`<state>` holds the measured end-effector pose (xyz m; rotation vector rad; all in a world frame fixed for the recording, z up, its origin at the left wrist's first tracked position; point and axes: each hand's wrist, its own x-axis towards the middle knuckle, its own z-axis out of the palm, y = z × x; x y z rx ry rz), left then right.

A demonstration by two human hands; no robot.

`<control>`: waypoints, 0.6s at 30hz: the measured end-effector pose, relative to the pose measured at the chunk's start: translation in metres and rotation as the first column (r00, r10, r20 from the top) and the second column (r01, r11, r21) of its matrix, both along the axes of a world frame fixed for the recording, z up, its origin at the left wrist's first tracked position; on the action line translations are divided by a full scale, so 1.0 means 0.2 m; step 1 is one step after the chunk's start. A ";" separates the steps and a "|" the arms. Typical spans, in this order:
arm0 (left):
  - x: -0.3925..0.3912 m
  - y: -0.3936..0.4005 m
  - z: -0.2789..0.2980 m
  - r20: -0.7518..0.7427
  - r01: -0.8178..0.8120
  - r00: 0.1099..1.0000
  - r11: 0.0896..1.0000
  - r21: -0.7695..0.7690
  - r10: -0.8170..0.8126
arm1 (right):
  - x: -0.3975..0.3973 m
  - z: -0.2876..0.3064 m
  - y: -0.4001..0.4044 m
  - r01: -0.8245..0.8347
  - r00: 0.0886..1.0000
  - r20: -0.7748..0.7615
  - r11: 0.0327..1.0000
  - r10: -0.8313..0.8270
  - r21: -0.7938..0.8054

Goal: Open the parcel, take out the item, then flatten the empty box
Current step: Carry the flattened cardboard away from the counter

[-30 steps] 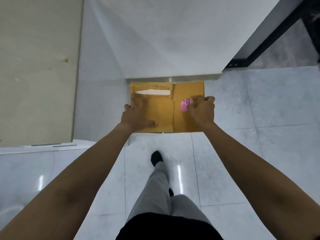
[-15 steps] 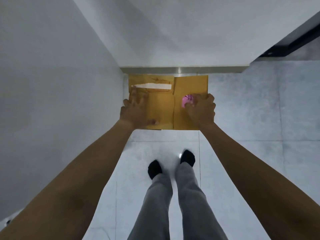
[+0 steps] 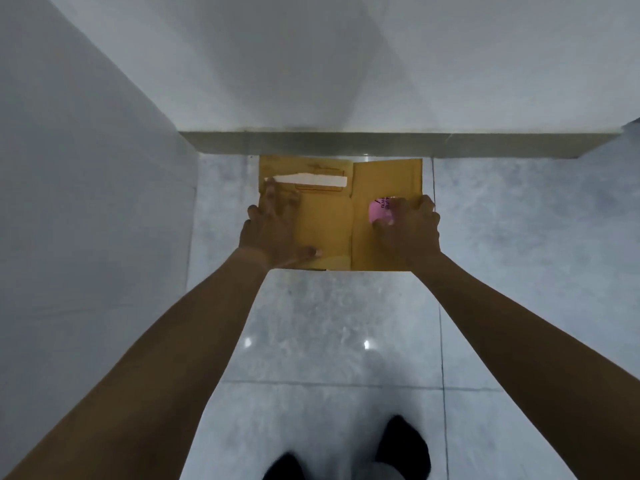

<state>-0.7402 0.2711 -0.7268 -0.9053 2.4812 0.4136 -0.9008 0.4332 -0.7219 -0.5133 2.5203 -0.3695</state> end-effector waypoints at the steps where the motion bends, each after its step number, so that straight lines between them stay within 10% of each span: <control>1: -0.03 -0.03 -0.08 -0.016 -0.015 1.000 1.000 0.022 0.015 | -0.03 -0.08 -0.02 -0.009 1.000 -0.008 1.000 0.009 -0.007; 10: -0.18 -0.11 -0.69 0.009 0.191 0.982 0.982 -0.003 -0.191 | -0.14 -0.69 -0.05 -0.332 0.943 0.003 0.938 0.334 0.101; 18: -0.22 -0.10 -0.67 0.086 0.141 0.987 0.986 -0.085 -0.134 | -0.17 -0.67 -0.06 -0.351 0.936 0.040 0.925 0.349 0.149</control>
